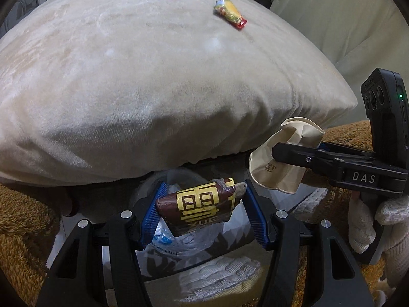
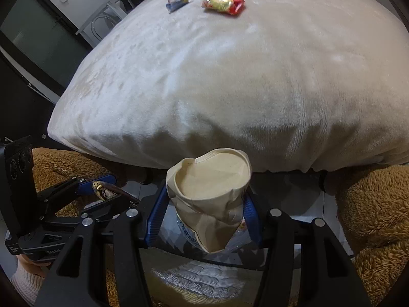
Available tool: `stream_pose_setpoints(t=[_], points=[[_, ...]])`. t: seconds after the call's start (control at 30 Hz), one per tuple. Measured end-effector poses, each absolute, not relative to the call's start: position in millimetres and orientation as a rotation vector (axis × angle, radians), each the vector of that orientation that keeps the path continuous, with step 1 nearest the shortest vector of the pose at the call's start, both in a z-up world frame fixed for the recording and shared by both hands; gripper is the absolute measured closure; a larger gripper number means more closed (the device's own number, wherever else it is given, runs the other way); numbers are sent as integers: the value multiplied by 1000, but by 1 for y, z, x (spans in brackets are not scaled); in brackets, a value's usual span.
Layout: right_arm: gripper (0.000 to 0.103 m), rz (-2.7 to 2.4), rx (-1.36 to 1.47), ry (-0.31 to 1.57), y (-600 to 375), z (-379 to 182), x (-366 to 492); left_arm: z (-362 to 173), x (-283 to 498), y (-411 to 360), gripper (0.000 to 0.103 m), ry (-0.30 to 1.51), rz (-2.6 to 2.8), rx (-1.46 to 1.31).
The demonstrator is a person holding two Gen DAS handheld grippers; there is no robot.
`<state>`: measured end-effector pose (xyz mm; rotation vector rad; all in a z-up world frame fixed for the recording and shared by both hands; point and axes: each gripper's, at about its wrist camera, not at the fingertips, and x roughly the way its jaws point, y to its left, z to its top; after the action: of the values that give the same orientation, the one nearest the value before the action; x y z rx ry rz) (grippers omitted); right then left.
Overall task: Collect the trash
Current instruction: 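Carry the paper bag and snack box down over the floor trash bag, then open both tools to drop the paper bag and snack box in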
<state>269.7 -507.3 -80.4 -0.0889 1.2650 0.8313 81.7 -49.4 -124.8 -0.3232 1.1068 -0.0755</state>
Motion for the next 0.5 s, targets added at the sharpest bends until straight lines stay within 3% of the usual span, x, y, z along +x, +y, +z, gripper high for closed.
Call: stream_pose_setpoints(t=[0.5], points=[[48, 782, -149, 1453, -484, -123, 272, -166, 89, -49, 44, 1312, -62, -363]])
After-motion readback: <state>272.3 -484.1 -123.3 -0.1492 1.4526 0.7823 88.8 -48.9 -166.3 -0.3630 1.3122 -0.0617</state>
